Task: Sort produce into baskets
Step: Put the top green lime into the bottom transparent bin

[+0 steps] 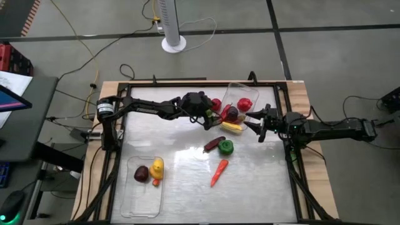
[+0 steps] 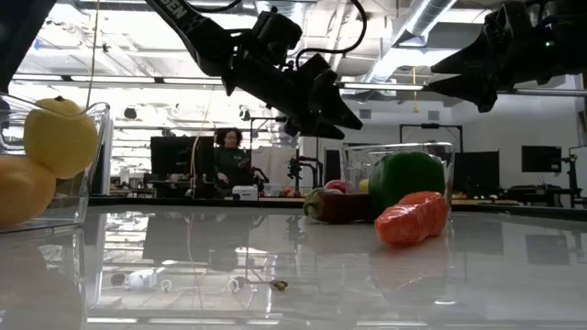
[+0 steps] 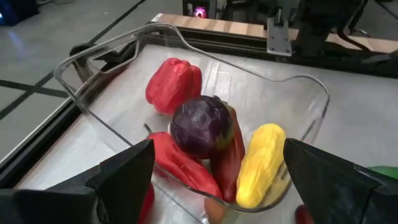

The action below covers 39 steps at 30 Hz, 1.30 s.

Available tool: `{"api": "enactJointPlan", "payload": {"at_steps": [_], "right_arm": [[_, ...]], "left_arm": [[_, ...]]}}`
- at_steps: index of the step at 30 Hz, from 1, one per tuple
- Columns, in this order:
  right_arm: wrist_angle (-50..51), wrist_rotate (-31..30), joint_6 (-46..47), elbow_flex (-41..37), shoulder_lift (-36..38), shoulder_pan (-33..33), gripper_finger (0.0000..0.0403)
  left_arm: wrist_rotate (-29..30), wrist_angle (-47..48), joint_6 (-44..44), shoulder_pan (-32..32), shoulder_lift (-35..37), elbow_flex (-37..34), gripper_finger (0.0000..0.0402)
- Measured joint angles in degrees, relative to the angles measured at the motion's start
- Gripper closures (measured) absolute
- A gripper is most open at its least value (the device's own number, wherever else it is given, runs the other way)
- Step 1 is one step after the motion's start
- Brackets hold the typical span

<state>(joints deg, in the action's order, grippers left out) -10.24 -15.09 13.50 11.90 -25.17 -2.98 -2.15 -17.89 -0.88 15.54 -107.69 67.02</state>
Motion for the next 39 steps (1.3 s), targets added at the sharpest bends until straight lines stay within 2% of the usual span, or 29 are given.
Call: {"api": "enactJointPlan", "payload": {"at_steps": [6,10,15,20,25,39], "right_arm": [[-0.01,0.0,0.0,0.0,0.02,0.0,0.0147],[-0.03,0.01,0.02,0.0,0.02,0.0,0.0147],[-0.9,0.0,0.15,0.0,0.02,-0.02,0.0147],[-1.27,0.0,0.13,0.0,0.0,-0.02,0.0147],[-2.09,0.01,0.14,0.0,0.02,-0.02,0.0147],[-1.97,0.07,0.15,0.02,0.0,0.33,0.0147]], "left_arm": [[1.42,0.55,-0.07,1.31,0.07,0.0,0.0059],[6.69,1.76,-0.71,3.36,1.13,0.07,0.0059],[14.17,8.12,-2.94,5.22,1.29,0.04,0.0059],[11.97,16.17,-2.57,5.85,0.67,0.02,0.0059],[10.73,18.69,-2.93,4.94,0.67,0.04,0.0059],[11.04,8.65,-2.98,3.25,-7.53,0.12,0.0059]]}}
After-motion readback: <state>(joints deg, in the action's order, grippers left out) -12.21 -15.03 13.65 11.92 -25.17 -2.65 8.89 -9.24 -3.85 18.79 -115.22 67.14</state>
